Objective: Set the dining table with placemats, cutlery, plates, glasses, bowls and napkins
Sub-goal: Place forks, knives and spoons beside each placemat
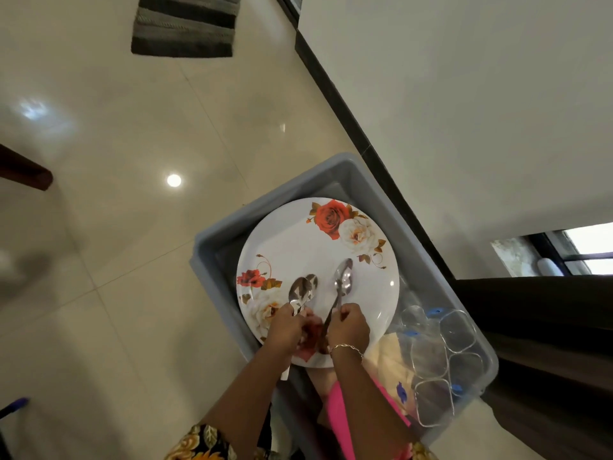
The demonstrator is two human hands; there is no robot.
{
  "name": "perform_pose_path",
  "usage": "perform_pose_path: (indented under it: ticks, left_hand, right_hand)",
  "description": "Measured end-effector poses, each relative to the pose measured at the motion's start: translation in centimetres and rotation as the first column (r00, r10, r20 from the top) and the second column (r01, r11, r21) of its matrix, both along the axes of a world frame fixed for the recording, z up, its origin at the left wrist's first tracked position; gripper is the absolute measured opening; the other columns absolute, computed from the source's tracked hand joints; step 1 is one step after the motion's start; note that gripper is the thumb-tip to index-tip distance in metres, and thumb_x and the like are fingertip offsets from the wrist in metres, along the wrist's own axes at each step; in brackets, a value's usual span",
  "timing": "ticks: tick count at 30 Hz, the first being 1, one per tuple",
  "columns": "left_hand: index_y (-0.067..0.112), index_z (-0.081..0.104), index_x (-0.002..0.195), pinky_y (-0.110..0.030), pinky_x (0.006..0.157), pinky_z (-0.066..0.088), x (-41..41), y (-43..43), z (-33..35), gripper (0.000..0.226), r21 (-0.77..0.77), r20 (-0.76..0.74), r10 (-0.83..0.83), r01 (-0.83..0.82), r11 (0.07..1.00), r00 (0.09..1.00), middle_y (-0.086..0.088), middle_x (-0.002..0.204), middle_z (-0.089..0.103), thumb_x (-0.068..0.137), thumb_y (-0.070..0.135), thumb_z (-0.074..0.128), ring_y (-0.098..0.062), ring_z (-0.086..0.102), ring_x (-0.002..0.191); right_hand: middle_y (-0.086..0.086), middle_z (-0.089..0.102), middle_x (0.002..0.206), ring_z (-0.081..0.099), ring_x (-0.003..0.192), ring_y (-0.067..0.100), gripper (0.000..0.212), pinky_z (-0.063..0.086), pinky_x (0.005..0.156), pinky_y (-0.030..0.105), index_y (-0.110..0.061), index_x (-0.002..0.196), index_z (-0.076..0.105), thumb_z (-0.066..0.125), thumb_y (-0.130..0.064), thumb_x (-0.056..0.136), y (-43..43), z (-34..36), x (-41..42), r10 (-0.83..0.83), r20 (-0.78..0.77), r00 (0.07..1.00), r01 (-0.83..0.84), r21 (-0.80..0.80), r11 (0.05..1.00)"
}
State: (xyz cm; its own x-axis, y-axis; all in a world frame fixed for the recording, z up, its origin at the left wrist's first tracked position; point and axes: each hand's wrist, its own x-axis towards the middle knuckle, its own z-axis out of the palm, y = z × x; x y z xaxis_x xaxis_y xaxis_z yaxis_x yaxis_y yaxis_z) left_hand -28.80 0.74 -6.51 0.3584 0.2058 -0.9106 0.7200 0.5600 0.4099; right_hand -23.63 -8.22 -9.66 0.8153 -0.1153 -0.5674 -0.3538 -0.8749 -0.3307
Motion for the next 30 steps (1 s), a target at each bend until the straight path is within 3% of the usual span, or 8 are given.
perform_pose_path:
  ticks: [5,7,9,11,14,22,26,30]
  left_hand:
    - [-0.001,0.049,0.089,-0.013,0.029,0.034,-1.2,-0.3,3.4,0.014,-0.053,0.095,0.14,-0.135,0.989,0.986,-0.015,0.061,0.059,0.087,-0.014,0.045,-0.008,0.048,0.026]
    - [0.0,0.049,0.088,-0.012,0.028,0.029,-1.8,-0.7,4.3,0.014,-0.032,0.119,0.176,-0.174,0.984,0.977,-0.013,0.063,0.059,0.088,-0.013,0.043,-0.004,0.043,0.024]
    - [0.001,0.052,0.089,-0.011,0.029,0.027,-2.7,-1.2,4.2,0.015,-0.007,0.134,0.2,-0.201,0.98,0.97,-0.003,0.049,0.059,0.087,-0.012,0.046,-0.002,0.04,0.025]
    - [0.001,0.054,0.09,-0.012,0.031,0.025,-3.6,-1.5,3.9,0.014,0.012,0.117,0.224,-0.227,0.974,0.967,-0.003,0.053,0.062,0.087,-0.01,0.046,-0.003,0.036,0.027]
    - [0.007,0.054,0.084,-0.014,0.034,0.024,-4.7,-1.6,3.8,0.018,0.024,0.126,0.257,-0.261,0.965,0.958,-0.017,0.076,0.06,0.087,-0.009,0.046,-0.005,0.034,0.03]
    - [0.006,0.053,0.09,-0.018,0.04,0.036,-7.0,-1.7,5.3,0.018,0.052,0.202,0.307,-0.323,0.945,0.93,-0.012,0.076,0.064,0.093,-0.005,0.04,-0.011,0.043,0.04]
    - [0.005,0.054,0.092,-0.019,0.04,0.041,-8.5,-1.9,6.5,0.021,0.061,0.219,0.368,-0.389,0.919,0.904,-0.01,0.071,0.064,0.098,-0.002,0.035,-0.009,0.046,0.038]
    - [0.003,0.053,0.092,-0.02,0.039,0.037,-10.1,-2.7,9.1,0.021,0.023,0.254,0.483,-0.504,0.863,0.838,-0.008,0.062,0.061,0.097,-0.005,0.034,-0.008,0.044,0.034]
  right_hand:
    - [0.018,0.067,0.088,0.064,0.087,0.034,0.016,0.053,0.076,0.041,-0.014,0.087,0.049,0.043,0.0,0.09,-1.3,0.5,-0.4,-0.073,-0.065,0.995,0.082,0.147,0.986]
    - [0.018,0.066,0.098,0.062,0.095,0.034,0.01,0.048,0.079,0.034,-0.009,0.1,0.053,0.05,-0.008,0.091,-1.5,1.1,-0.3,-0.021,-0.078,0.997,0.032,0.135,0.99]
    - [0.015,0.063,0.109,0.059,0.103,0.033,0.032,0.043,0.081,0.03,-0.003,0.112,0.052,0.06,-0.024,0.089,-1.3,1.4,-0.1,0.03,-0.103,0.994,-0.02,0.103,0.994]
    - [0.012,0.061,0.112,0.057,0.107,0.032,0.044,0.042,0.081,0.03,-0.003,0.114,0.051,0.064,-0.034,0.085,-0.9,1.4,-0.2,0.061,-0.105,0.993,-0.056,0.049,0.997]
    - [0.01,0.063,0.111,0.059,0.104,0.03,0.033,0.045,0.08,0.032,-0.008,0.112,0.053,0.061,-0.028,0.087,-0.4,0.7,0.0,0.127,-0.07,0.989,-0.129,-0.028,0.991]
    - [0.014,0.065,0.108,0.06,0.102,0.031,0.026,0.047,0.08,0.031,-0.005,0.109,0.062,0.048,-0.019,0.091,-0.4,1.7,0.3,0.283,-0.127,0.95,-0.292,-0.058,0.955]
    - [0.014,0.063,0.106,0.059,0.097,0.029,0.02,0.047,0.079,0.028,-0.006,0.107,0.056,0.043,-0.016,0.096,-1.4,3.5,-0.6,0.388,-0.113,0.915,-0.377,0.102,0.92]
    - [0.005,0.053,0.071,0.05,0.061,0.02,0.019,0.049,0.057,0.031,-0.013,0.087,0.048,0.037,0.003,0.089,-2.1,7.2,-3.3,0.409,-0.084,0.909,-0.355,0.36,0.863]
